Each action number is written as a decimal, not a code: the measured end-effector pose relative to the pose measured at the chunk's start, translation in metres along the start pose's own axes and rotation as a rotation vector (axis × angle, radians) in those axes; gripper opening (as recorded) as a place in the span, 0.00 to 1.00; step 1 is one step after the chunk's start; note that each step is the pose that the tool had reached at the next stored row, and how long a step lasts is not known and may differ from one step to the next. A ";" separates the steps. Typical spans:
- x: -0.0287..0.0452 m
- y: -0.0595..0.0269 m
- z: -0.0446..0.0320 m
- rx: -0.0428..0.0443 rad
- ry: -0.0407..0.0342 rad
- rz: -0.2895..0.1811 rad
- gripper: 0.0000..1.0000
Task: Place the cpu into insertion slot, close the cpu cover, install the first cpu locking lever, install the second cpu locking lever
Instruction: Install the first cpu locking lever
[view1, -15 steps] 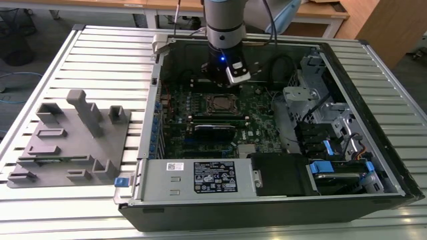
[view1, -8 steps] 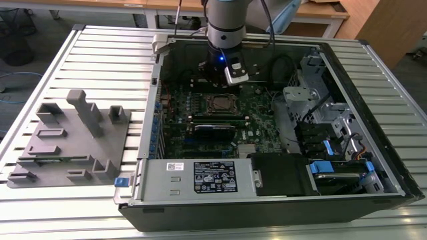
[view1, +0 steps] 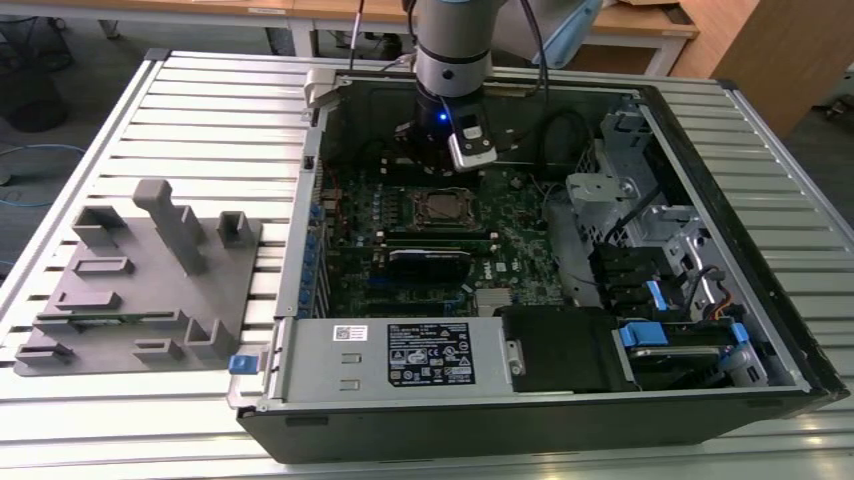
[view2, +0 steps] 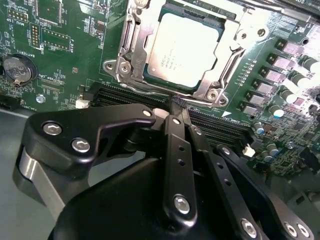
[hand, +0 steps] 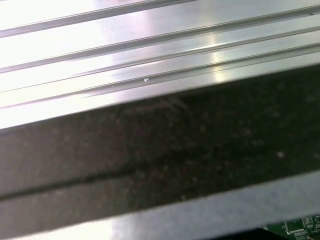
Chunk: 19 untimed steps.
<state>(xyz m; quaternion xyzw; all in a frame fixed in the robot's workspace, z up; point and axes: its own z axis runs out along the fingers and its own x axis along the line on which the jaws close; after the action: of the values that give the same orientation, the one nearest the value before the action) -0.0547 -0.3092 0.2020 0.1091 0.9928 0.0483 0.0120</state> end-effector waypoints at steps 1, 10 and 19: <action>-0.0001 0.0000 0.0001 -0.0002 0.0006 -0.006 0.11; -0.0002 -0.0008 0.0000 0.0375 0.0087 -0.066 0.11; -0.0016 -0.0080 -0.0007 0.0761 0.0061 -0.080 0.11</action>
<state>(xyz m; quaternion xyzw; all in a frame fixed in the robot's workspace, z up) -0.0549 -0.3174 0.2019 0.0698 0.9975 0.0104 0.0068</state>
